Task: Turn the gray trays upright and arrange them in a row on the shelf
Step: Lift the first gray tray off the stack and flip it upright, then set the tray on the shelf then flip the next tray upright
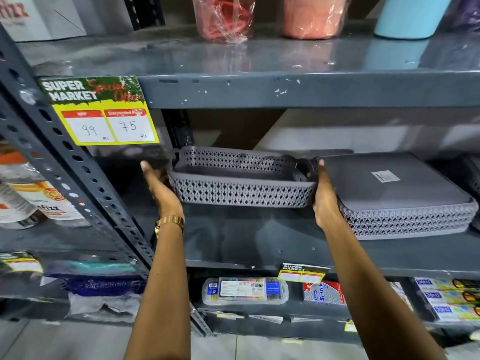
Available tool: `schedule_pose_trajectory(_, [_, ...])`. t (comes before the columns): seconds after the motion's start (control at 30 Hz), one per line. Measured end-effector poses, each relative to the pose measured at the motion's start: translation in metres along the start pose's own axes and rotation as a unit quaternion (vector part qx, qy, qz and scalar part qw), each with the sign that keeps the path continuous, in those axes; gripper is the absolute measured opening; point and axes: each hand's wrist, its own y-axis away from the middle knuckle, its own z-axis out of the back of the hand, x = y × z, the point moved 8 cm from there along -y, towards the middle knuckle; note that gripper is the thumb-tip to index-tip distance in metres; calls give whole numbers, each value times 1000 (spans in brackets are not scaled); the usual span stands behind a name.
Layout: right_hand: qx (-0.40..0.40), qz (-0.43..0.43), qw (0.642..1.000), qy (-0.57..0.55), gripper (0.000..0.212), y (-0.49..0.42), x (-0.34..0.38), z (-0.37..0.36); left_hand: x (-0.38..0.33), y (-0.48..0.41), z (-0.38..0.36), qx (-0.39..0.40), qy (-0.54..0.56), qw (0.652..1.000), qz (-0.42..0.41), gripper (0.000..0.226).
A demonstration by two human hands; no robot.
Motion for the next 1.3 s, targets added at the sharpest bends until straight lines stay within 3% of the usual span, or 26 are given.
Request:
schedule_pose_trajectory(0.07, [-21,0,997,70,61,4,-2,6,3,1,3,-5,57,998,25,27])
schedule_pose_trajectory(0.13, [-35,29,991,123,30,5,1,10,9,0,8,-1,16,999,48,21])
schedule_pose_trajectory(0.2, [-32,68,979,190,35,3,3,8,22,-2,19,-7,-97,993,73,19])
schedule_pose_trajectory(0.27, [-21,94,957,272,40,1,4,3,37,-3,26,7,-173,982,80,31])
schedule_pose_trajectory(0.4, [3,84,909,407,40,4,-4,0,28,0,24,-10,-316,949,1,26])
schedule_pose_trajectory(0.47, [6,92,886,455,45,6,-1,-4,23,4,14,14,-433,901,-26,39])
schedule_pose_trajectory(0.6, [6,115,829,547,73,-4,15,-22,27,5,-3,46,-642,764,-46,77])
schedule_pose_trajectory(0.7, [19,140,799,584,85,-9,21,-39,31,6,-11,55,-682,725,-78,90])
schedule_pose_trajectory(0.83, [30,145,767,624,89,-7,12,-43,33,4,-10,73,-692,713,-83,92])
schedule_pose_trajectory(1.1, [19,138,779,612,92,13,3,-25,32,4,-11,112,-726,671,-101,94])
schedule_pose_trajectory(1.3, [45,124,795,592,90,23,2,-15,30,7,-7,108,-729,669,-100,86])
